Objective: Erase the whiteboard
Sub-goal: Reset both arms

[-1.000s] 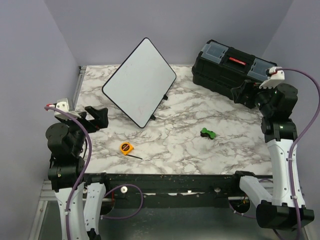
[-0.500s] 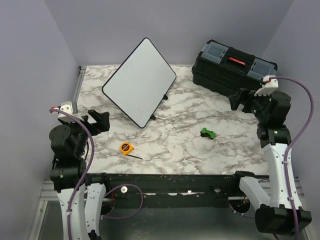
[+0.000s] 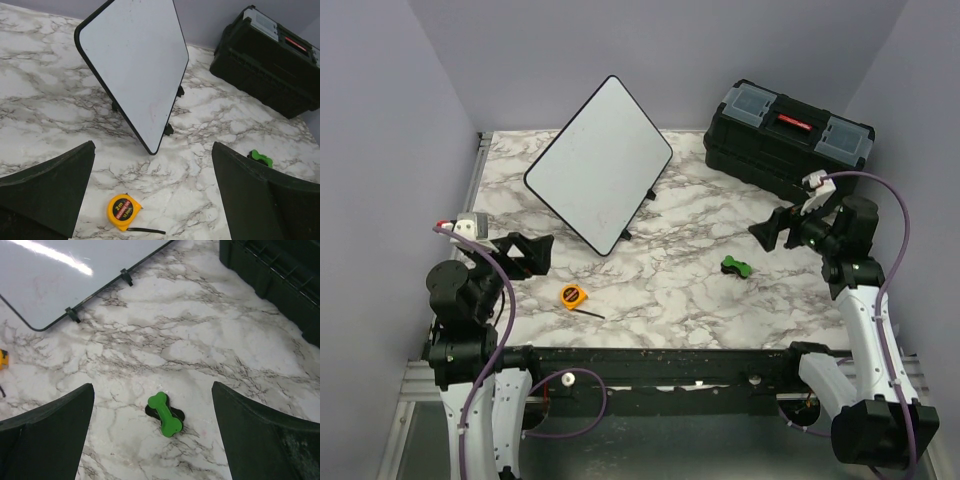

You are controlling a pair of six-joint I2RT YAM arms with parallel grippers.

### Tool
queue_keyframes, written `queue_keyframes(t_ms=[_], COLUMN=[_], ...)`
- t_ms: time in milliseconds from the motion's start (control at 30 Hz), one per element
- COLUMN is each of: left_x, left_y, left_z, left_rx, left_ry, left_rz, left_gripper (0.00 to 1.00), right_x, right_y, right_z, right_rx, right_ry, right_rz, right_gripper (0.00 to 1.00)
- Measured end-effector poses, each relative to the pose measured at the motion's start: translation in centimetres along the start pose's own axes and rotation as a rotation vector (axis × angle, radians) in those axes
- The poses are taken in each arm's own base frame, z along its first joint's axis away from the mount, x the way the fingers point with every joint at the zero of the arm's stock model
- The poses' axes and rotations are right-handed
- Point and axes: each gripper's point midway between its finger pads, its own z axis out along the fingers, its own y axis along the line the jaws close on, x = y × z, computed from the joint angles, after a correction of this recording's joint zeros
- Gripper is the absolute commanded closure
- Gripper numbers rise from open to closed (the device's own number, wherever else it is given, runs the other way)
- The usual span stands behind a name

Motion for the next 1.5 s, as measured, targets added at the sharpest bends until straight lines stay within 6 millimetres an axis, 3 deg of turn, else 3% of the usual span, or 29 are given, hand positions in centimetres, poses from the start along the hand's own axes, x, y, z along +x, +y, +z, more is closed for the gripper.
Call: queue_keyframes(t_ms=[300, 500, 700, 867, 1000, 1167, 1300, 1433, 1500], left_x=[-0.4, -0.4, 0.3, 0.7, 0.7, 0.6, 0.9, 0.8, 0.8], left_y=[-1.9, -2.2, -2.0, -1.9, -1.9, -2.0, -1.9, -1.9, -2.0], left_z=[-0.6, -0.6, -0.5, -0.2, -0.2, -0.2, -0.2, -0.3, -0.4], left_rx=[0.087, 0.103, 0.102, 0.103, 0.107, 0.11, 0.109, 0.11, 0.111], left_ry=[-0.02, -0.026, -0.014, -0.005, -0.006, -0.013, -0.011, -0.015, -0.018], left_rz=[-0.034, -0.05, -0.069, -0.085, -0.092, -0.091, -0.091, -0.086, -0.081], left_gripper=[0.01, 0.01, 0.01, 0.01, 0.01, 0.01, 0.01, 0.01, 0.01], right_x=[-0.2, -0.4, -0.5, -0.9, -1.1, -1.1, -0.7, -1.0, -0.5], right_y=[4.2, 2.1, 3.9, 1.1, 2.7, 0.6, 2.4, 1.2, 1.7], right_z=[-0.5, 0.1, -0.1, 0.5, 0.2, 0.5, 0.3, 0.6, 0.8], right_rx=[-0.263, -0.151, -0.26, -0.1, -0.191, -0.069, -0.181, -0.114, -0.173], right_ry=[-0.005, 0.008, 0.001, -0.006, -0.018, -0.013, -0.002, -0.002, 0.029], right_rz=[-0.073, -0.059, -0.059, -0.045, -0.06, -0.047, -0.049, -0.061, -0.067], right_gripper=[0.0, 0.0, 0.0, 0.0, 0.0, 0.0, 0.0, 0.0, 0.0])
